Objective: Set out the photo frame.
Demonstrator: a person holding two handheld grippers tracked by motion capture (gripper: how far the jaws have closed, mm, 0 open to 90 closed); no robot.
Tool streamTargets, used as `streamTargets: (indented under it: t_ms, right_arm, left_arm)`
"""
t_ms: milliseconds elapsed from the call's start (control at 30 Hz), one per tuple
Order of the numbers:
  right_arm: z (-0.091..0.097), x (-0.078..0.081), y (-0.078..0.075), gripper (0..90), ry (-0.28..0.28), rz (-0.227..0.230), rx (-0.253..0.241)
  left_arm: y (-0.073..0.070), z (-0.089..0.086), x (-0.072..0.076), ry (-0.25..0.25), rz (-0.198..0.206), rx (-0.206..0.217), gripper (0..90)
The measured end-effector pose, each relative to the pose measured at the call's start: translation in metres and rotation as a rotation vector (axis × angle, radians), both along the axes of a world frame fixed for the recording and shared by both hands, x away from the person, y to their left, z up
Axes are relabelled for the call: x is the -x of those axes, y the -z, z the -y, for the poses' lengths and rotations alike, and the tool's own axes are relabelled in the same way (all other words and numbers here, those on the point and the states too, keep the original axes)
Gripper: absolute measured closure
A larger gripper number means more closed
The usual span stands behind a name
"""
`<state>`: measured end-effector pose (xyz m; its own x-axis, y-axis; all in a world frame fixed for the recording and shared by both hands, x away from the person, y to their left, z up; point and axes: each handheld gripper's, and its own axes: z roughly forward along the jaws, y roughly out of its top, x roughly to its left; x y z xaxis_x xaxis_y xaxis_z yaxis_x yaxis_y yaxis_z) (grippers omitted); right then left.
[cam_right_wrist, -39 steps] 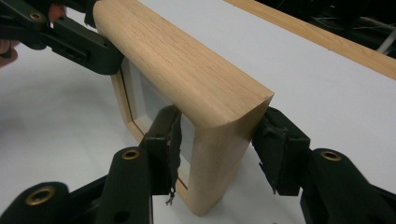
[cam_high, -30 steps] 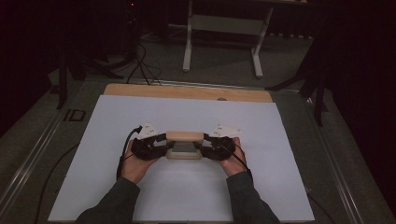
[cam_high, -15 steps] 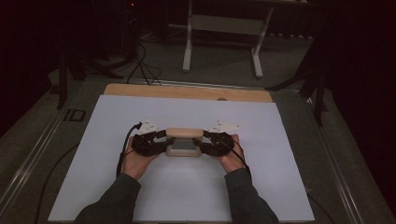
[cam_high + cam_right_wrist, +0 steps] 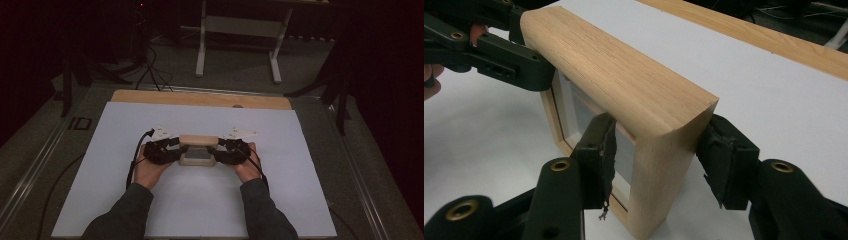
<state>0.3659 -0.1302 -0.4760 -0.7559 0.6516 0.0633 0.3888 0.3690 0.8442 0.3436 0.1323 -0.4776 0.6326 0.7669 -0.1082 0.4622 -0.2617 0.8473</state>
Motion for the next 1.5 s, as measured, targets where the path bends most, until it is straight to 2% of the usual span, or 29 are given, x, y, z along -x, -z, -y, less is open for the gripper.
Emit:
streamTargets:
  t_ms: [267,667,1000,1500]
  right_arm:
    - [-0.002,-0.004,0.001,50.2,-0.003,0.000,-0.003]
    - [0.000,-0.010,0.002,50.3,-0.004,-0.014,-0.019]
    - [-0.002,-0.015,0.001,49.0,0.000,-0.028,-0.017]
    - [-0.003,-0.019,0.005,48.6,0.025,-0.044,-0.031]
  left_arm:
    - [0.001,0.000,-0.002,-0.019,-0.004,-0.002,53.8]
    - [0.004,0.000,-0.005,-0.042,-0.010,0.026,53.8]
    - [0.004,0.000,-0.006,-0.063,-0.020,0.033,54.0]
    - [0.009,-0.002,-0.013,-0.071,-0.040,0.080,53.7]
